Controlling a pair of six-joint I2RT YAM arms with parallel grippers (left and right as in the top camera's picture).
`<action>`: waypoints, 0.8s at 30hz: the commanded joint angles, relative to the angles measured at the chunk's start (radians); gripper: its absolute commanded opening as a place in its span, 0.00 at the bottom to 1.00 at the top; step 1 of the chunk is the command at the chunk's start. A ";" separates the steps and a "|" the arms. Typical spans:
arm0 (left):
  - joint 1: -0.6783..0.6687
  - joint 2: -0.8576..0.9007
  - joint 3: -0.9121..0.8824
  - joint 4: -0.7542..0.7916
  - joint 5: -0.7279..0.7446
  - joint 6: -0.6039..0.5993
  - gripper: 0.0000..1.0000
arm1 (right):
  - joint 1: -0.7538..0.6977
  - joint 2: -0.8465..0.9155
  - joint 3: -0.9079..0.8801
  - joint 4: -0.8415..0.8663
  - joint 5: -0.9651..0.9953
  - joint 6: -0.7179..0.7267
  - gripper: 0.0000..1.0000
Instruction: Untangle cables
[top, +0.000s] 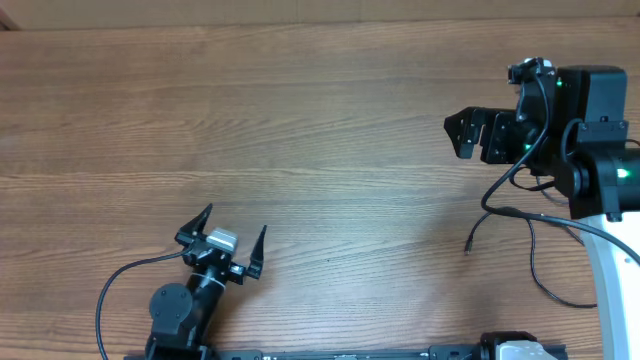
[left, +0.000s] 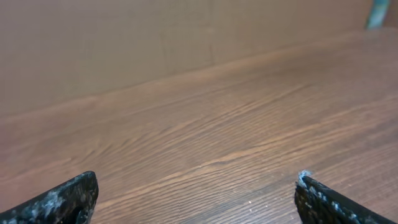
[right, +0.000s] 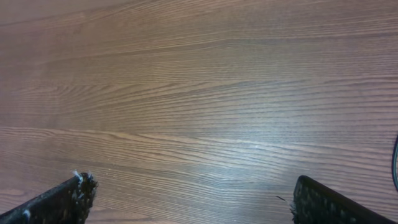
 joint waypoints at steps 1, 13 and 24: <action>0.032 -0.028 -0.004 -0.006 -0.024 -0.072 1.00 | 0.003 -0.005 0.006 0.005 -0.002 0.004 1.00; 0.072 -0.080 -0.004 -0.006 -0.036 -0.074 1.00 | 0.003 -0.005 0.006 0.005 -0.002 0.004 1.00; 0.091 -0.080 -0.004 -0.005 -0.035 -0.074 1.00 | 0.003 -0.005 0.006 0.005 -0.002 0.004 1.00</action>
